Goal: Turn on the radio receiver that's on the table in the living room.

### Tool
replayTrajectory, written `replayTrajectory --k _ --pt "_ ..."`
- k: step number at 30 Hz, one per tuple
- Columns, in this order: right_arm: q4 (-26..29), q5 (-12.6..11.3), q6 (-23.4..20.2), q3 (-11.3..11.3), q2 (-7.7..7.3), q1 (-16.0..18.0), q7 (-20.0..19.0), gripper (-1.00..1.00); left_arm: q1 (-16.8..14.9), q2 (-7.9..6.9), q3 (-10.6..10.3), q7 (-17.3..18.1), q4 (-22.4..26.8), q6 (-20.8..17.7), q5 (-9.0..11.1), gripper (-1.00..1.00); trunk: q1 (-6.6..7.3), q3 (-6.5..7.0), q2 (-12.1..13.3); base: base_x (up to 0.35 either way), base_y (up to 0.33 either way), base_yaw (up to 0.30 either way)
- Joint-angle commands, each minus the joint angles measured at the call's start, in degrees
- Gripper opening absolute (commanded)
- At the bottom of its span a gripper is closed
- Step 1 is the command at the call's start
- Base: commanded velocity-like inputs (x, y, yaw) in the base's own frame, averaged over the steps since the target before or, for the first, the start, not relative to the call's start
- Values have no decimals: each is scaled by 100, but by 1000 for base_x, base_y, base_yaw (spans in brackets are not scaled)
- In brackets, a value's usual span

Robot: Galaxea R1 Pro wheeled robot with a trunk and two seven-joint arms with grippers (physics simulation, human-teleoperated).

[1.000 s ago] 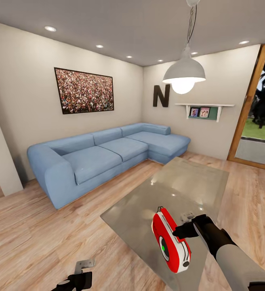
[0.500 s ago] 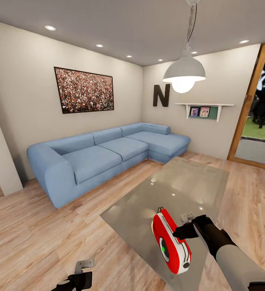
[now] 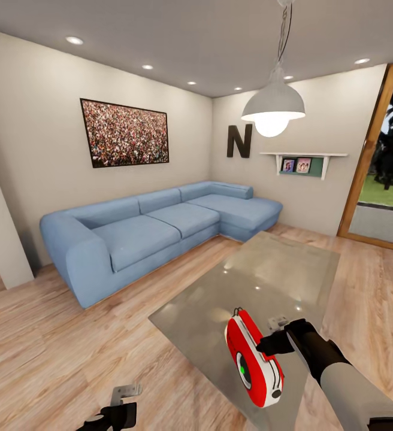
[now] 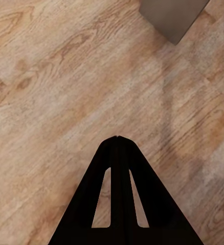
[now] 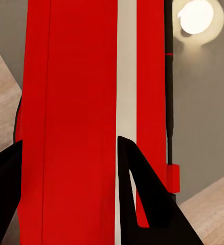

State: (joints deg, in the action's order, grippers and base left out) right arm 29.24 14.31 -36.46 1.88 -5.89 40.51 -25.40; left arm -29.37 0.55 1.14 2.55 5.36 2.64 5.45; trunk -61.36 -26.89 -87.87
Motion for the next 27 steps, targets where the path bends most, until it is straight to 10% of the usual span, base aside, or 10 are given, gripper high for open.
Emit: replayTrajectory --k 1,27 --pt "3 -24 -1 -4 0 1 0 -100 1 -1 0 0 0 0 0 -100 -23 -18 -42 0 0 0" --pt "3 -11 -1 -4 44 1 9 -100 1 -50 -16 -29 -105 -13 -50 -100 -220 -180 -403 11 0 0"
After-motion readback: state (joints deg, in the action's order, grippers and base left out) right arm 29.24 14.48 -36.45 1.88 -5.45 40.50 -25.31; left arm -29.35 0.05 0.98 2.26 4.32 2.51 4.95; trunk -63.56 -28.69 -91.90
